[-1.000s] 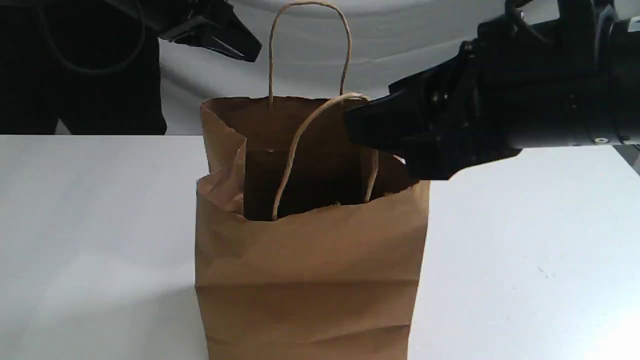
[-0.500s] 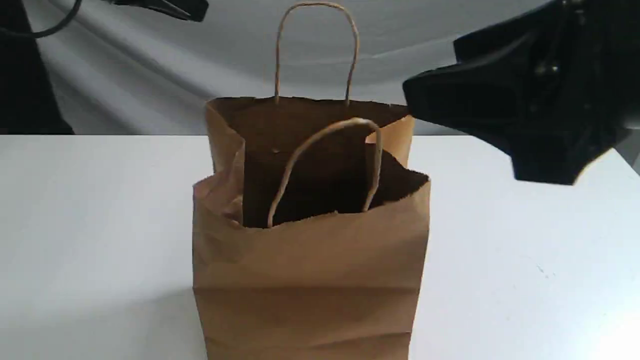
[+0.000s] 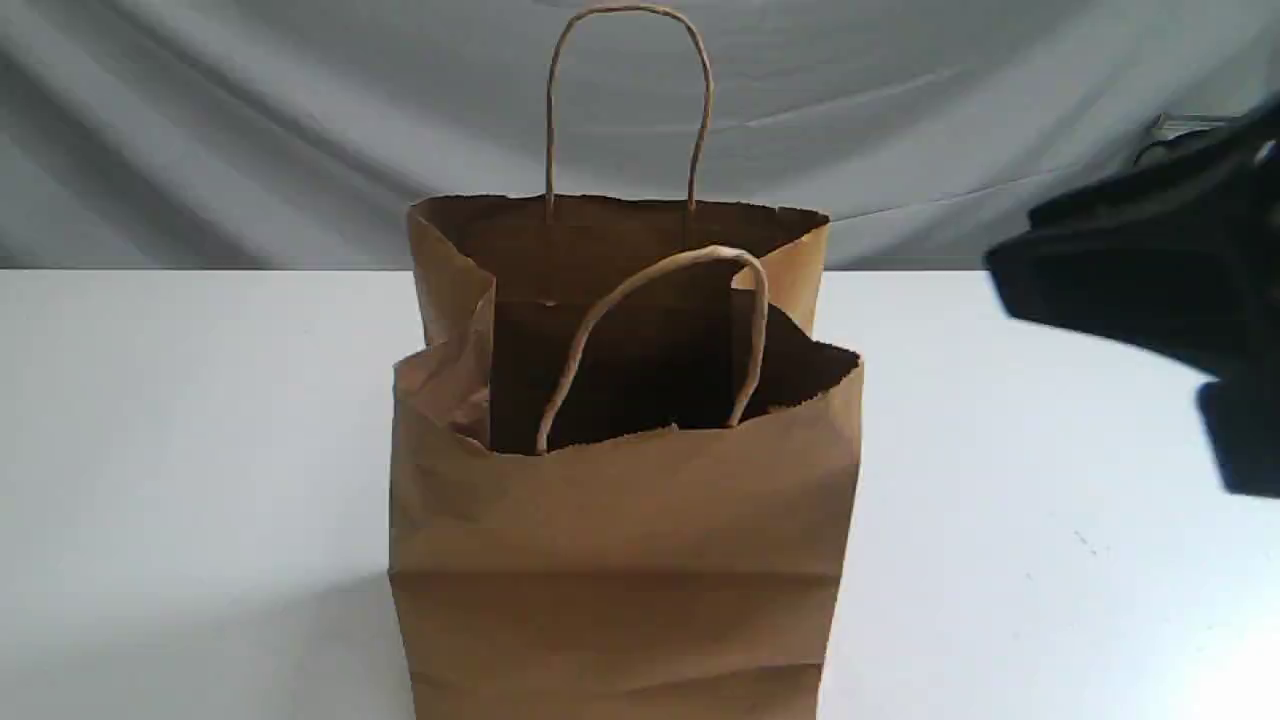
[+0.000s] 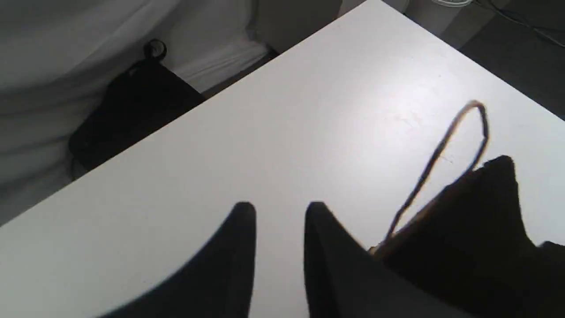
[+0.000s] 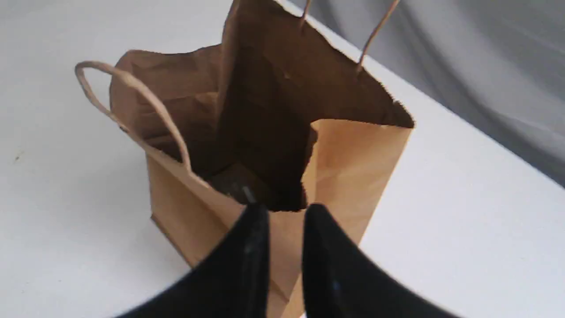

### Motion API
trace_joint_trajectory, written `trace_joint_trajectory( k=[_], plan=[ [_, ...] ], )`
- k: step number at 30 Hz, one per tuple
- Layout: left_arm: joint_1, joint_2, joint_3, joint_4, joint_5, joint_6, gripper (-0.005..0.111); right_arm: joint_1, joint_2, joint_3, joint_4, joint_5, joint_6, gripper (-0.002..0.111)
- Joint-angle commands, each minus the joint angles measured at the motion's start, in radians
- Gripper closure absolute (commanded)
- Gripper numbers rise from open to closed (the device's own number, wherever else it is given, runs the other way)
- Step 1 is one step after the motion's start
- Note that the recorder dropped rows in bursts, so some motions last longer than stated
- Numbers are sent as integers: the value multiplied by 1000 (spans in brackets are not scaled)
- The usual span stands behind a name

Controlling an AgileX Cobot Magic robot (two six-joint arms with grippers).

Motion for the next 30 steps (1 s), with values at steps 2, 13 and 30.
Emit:
trace_joint_trajectory(
  k=[2,13,30],
  plan=[
    [2,-125,122,-1,-1,61,107,1,-101,0,-30,-82,40,108],
    [2,-549,687,-4,-519,99,107,1,-259,0,-67,-242,94,108],
    [2,-1216,1291,-4,-711,146,107,1,-405,326,-180,-560,188,108]
  ],
)
